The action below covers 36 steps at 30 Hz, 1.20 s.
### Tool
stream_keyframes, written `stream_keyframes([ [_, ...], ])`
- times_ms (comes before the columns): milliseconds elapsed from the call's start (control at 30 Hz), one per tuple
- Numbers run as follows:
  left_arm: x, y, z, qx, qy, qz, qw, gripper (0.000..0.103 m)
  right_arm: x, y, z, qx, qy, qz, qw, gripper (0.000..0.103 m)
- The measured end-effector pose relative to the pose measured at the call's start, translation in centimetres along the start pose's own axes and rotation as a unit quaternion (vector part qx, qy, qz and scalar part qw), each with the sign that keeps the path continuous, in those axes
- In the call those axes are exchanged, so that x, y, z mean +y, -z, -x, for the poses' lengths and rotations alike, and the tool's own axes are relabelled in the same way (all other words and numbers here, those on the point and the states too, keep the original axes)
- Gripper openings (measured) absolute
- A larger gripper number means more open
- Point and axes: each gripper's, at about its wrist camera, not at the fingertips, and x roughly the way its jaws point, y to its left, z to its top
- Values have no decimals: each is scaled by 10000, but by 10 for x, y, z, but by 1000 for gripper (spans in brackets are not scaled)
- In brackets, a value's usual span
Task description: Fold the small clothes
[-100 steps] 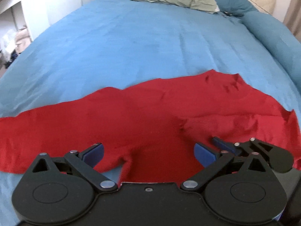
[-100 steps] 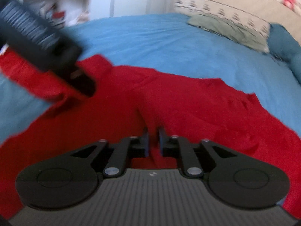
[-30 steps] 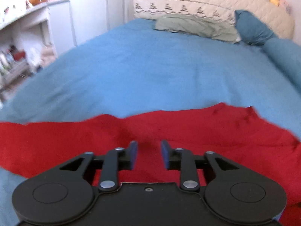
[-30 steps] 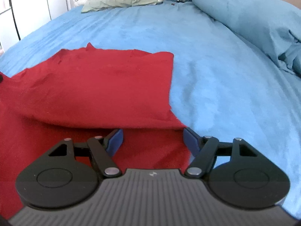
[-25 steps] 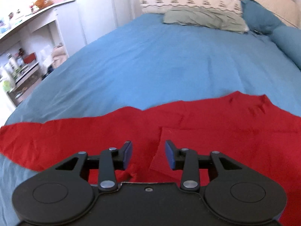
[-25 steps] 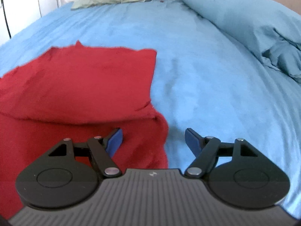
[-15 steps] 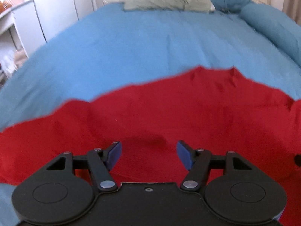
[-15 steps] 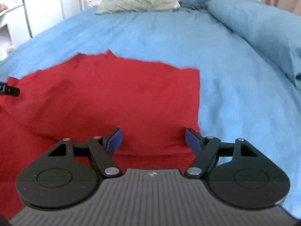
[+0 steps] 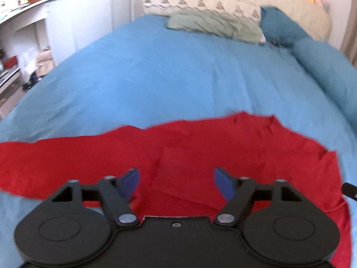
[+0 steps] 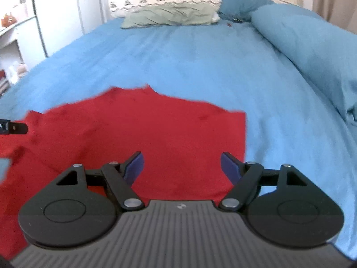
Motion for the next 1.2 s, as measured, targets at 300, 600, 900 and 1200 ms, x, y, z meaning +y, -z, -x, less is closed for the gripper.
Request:
stream_keyframes([
  [300, 139, 0, 60, -46, -499, 1407, 9888, 103, 88, -40, 36, 182, -431, 83, 9989, 103],
  [600, 293, 24, 37, -99, -978, 2684, 9583, 93, 176, -10, 7, 415, -491, 22, 9979, 103],
  [900, 356, 47, 3, -5, -1171, 2894, 9500, 65, 214, 30, -24, 666, -298, -587, 9956, 103],
  [1200, 374, 44, -13, -199, -1302, 2902, 9479, 45, 224, 40, -28, 646, -134, -592, 9961, 103],
])
